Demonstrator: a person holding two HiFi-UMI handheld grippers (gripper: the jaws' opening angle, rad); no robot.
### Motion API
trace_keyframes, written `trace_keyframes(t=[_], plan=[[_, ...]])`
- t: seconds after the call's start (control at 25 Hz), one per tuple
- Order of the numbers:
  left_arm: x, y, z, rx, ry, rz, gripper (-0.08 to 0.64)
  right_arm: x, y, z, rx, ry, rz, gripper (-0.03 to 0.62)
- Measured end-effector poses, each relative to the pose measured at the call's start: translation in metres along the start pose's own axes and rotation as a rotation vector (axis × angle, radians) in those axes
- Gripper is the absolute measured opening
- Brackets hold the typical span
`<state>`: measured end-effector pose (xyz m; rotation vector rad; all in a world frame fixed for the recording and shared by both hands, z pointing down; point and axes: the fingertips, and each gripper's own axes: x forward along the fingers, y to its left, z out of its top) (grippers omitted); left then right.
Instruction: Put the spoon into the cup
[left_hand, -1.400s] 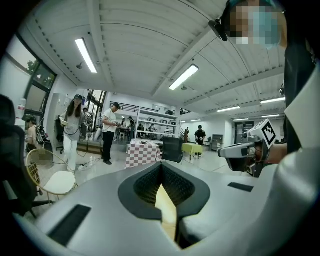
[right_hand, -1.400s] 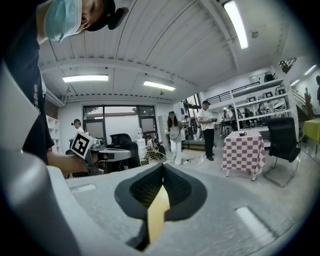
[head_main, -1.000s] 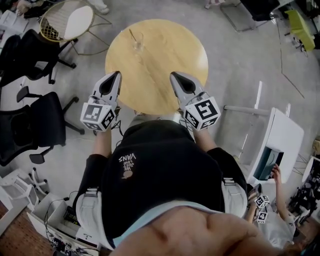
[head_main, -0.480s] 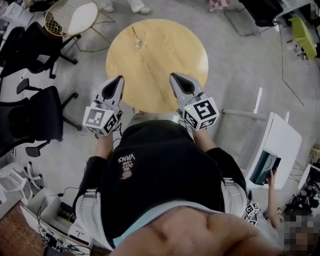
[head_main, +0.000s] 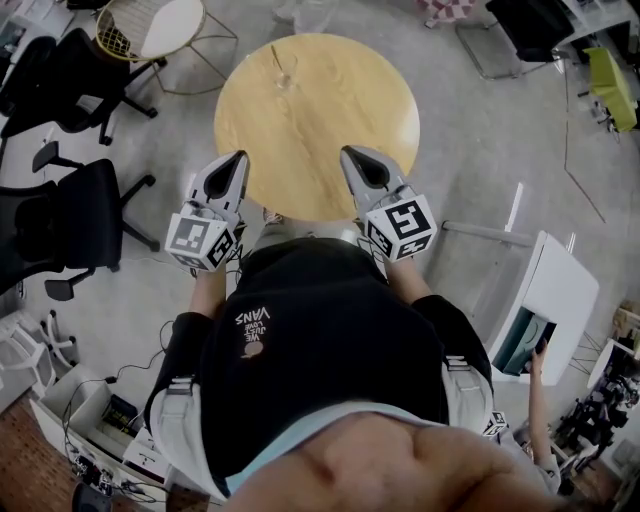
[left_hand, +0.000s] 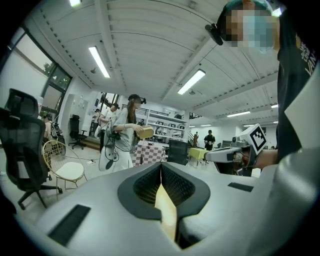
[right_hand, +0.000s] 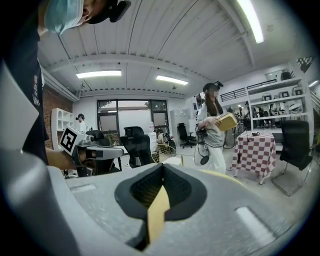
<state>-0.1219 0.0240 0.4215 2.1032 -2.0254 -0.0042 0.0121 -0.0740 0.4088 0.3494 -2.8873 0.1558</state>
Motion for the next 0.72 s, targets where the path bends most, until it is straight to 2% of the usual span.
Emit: trace_keyframes(t=[0.72], plan=[[-0.018, -0.003, -0.005, -0.027, -0.016, 0.037, 0.009, -0.007, 0.010, -0.003, -0.012, 0.003, 0.005, -0.003]])
